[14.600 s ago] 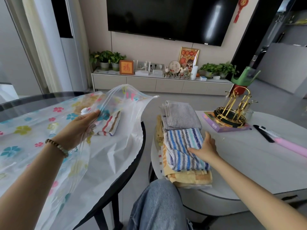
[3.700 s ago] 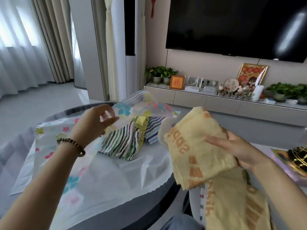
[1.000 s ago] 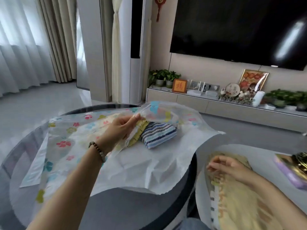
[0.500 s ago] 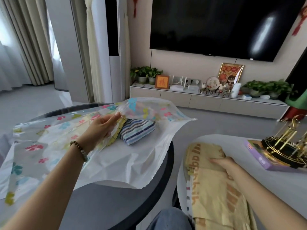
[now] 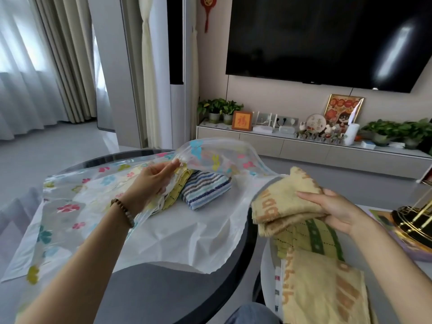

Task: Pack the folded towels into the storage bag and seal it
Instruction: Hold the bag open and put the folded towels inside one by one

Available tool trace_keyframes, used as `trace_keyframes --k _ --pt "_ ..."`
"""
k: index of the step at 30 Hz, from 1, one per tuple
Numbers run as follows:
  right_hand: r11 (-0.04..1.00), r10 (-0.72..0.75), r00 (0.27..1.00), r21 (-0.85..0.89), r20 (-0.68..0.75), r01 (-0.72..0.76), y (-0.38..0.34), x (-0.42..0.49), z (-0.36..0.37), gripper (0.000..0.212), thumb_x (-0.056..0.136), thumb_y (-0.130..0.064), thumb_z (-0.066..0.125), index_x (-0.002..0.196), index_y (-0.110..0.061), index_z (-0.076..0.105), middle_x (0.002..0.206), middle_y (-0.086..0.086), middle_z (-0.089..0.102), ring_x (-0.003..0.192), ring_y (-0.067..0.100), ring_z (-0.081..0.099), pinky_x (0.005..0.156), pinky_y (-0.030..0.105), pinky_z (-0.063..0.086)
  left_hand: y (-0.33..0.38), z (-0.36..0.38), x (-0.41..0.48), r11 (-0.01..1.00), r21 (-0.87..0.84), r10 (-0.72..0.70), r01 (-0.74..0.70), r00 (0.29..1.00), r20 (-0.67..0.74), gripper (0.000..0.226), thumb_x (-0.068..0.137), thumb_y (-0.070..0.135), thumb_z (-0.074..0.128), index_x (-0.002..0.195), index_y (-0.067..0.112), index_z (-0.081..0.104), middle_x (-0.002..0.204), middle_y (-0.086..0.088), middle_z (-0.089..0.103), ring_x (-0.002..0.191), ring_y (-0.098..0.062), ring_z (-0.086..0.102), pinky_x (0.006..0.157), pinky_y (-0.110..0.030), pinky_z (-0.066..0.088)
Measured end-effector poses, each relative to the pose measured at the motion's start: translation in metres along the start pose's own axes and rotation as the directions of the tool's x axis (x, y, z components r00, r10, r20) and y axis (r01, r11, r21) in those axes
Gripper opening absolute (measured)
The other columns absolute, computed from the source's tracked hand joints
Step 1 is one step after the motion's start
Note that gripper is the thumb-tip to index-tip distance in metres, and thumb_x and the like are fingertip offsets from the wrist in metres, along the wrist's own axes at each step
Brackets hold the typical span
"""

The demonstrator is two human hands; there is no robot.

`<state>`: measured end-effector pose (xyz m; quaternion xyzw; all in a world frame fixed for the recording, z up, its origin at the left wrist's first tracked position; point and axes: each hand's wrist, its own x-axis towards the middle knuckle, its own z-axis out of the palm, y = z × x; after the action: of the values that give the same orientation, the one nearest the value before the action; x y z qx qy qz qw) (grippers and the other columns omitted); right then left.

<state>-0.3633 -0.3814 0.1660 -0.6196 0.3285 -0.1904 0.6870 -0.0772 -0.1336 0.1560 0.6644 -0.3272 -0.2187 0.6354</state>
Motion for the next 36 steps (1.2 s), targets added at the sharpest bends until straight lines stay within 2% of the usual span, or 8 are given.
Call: trace_keyframes --k 5,9,16,21,25,29,33,36 --pt "0.993 0.046 0.942 -0.120 0.333 -0.006 -0.021 -0.015 0.081 0.046 0.068 -0.012 0.078 0.110 -0.012 0.060 0.097 0.004 0.076 0.085 0.015 0.073 0.069 0.025 0.059 0.016 -0.022 -0.003 0.993 -0.084 0.080 -0.087 0.993 -0.091 0.025 0.084 0.042 0.054 0.087 0.022 0.070 0.053 0.011 0.037 0.041 -0.003 0.025 0.038 -0.013 0.023" --pt "0.986 0.122 0.870 -0.159 0.478 -0.051 0.006 0.013 0.170 0.038 0.082 -0.006 0.069 0.117 -0.014 0.059 0.112 0.007 0.070 0.096 0.020 0.069 0.081 0.030 0.058 0.034 -0.042 -0.009 0.988 0.004 0.155 -0.156 0.980 -0.122 0.027 0.078 0.048 0.056 0.081 0.025 0.070 0.043 0.013 0.040 0.040 -0.002 0.025 0.037 -0.013 0.024" --pt "0.994 0.026 0.990 -0.112 0.138 -0.011 0.086 0.089 0.255 0.070 0.083 -0.011 0.069 0.143 -0.013 0.032 0.141 0.011 0.046 0.120 0.025 0.052 0.091 0.033 0.047 0.043 -0.065 -0.011 0.984 0.016 0.179 -0.178 0.977 -0.113 0.039 0.086 0.042 0.053 0.098 0.009 0.069 0.048 0.013 0.043 0.039 -0.002 0.029 0.037 -0.013 0.027" --pt "0.987 0.109 0.975 -0.137 0.194 -0.083 0.122 0.098 0.225 0.073 0.082 -0.019 0.071 0.144 -0.010 0.032 0.149 0.011 0.036 0.132 0.025 0.044 0.101 0.032 0.042 0.029 -0.051 -0.017 0.990 -0.003 0.140 -0.141 0.989 -0.043 0.028 0.085 0.043 0.054 0.088 0.019 0.069 0.045 0.014 0.042 0.041 -0.002 0.029 0.039 -0.014 0.026" --pt "0.982 0.155 0.934 -0.154 0.321 -0.110 0.100 0.077 0.179 0.110 0.035 -0.051 0.091 0.131 -0.018 0.049 0.131 0.002 0.055 0.114 0.018 0.059 0.092 0.028 0.049 0.018 -0.035 -0.024 0.995 -0.067 0.077 -0.074 0.997 0.032 0.034 0.075 0.053 0.054 0.087 0.026 0.071 0.054 0.007 0.034 0.046 -0.007 0.024 0.043 -0.020 0.020" --pt "0.986 0.148 0.894 -0.128 0.424 -0.102 0.061 0.051 0.103 0.086 0.049 -0.038 0.091 0.124 -0.016 0.056 0.126 0.005 0.065 0.115 0.023 0.063 0.092 0.030 0.053 0.012 -0.024 -0.027 0.997 -0.061 0.047 -0.044 0.998 0.043 0.037 0.077 0.051 0.051 0.091 0.023 0.069 0.054 0.007 0.036 0.048 -0.007 0.027 0.043 -0.019 0.023" --pt "0.985 0.174 0.938 -0.071 0.300 -0.160 0.048 0.035 0.010 0.072 0.066 -0.021 0.082 0.129 -0.005 0.052 0.125 0.012 0.065 0.108 0.025 0.066 0.089 0.032 0.056 0.008 -0.011 -0.023 0.996 -0.090 0.004 -0.006 1.000 -0.027 0.028 0.087 0.044 0.049 0.088 0.023 0.066 0.071 -0.005 0.041 0.054 -0.009 0.033 0.048 -0.019 0.028" --pt "0.977 0.174 0.985 -0.125 0.012 -0.171 0.059 0.030 -0.039 0.115 0.028 -0.039 0.096 0.129 -0.007 0.052 0.113 0.009 0.069 0.099 0.022 0.068 0.080 0.030 0.056 0.005 0.006 -0.018 0.996 -0.088 -0.016 0.013 0.999 -0.035 0.025 0.089 0.042 0.051 0.086 0.023 0.068 0.066 0.000 0.039 0.053 -0.006 0.032 0.048 -0.017 0.028"
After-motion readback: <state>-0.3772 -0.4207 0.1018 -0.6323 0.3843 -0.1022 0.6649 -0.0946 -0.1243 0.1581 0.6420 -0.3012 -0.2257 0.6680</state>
